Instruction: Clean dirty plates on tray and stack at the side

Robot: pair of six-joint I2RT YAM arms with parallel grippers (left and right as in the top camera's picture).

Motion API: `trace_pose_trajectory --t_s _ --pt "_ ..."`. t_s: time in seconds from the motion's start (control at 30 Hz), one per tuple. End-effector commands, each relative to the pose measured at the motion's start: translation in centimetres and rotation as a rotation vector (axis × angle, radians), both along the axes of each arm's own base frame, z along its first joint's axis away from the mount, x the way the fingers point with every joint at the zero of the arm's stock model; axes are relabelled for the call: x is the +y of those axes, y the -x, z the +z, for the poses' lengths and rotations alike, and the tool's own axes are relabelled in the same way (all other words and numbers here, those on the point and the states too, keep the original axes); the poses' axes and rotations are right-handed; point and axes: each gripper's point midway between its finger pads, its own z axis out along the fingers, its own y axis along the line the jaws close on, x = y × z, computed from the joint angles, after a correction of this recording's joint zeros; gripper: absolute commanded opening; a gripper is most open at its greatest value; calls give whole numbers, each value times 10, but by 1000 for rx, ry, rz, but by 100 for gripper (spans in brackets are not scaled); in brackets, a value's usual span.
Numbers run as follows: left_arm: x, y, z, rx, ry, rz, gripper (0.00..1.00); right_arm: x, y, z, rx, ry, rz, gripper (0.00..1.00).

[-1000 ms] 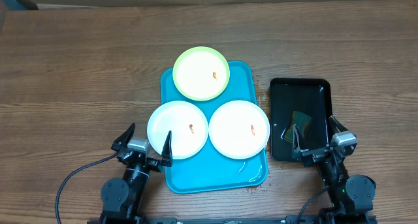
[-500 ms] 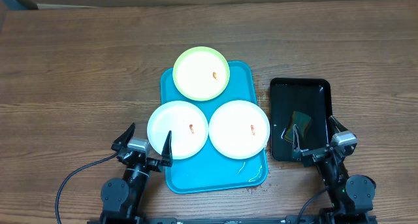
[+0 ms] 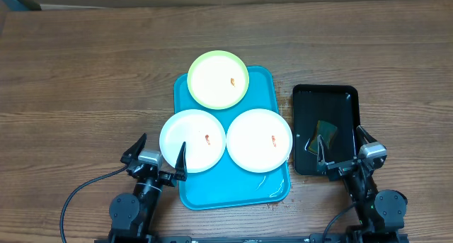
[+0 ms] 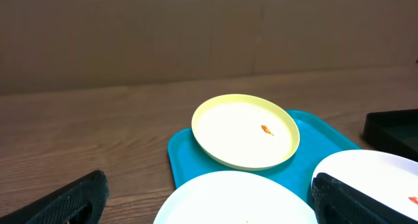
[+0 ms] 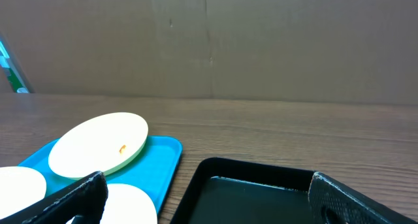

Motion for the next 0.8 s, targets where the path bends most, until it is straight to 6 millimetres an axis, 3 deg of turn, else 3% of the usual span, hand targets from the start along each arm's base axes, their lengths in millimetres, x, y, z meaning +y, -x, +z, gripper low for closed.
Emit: trace_pose_trajectory --t_s 0.0,0.43,0.6,0.77 --pt "2 0 -2 7 4 10 100 -2 -1 -3 1 7 -9 100" --pt "2 -1 -2 7 3 14 100 0 0 -2 -1 0 2 100" --pt "36 -5 -3 -2 -94 203 100 16 5 -1 19 -87 99 100" --pt "37 -5 -1 -10 -93 207 100 26 8 0 53 -190 156 100"
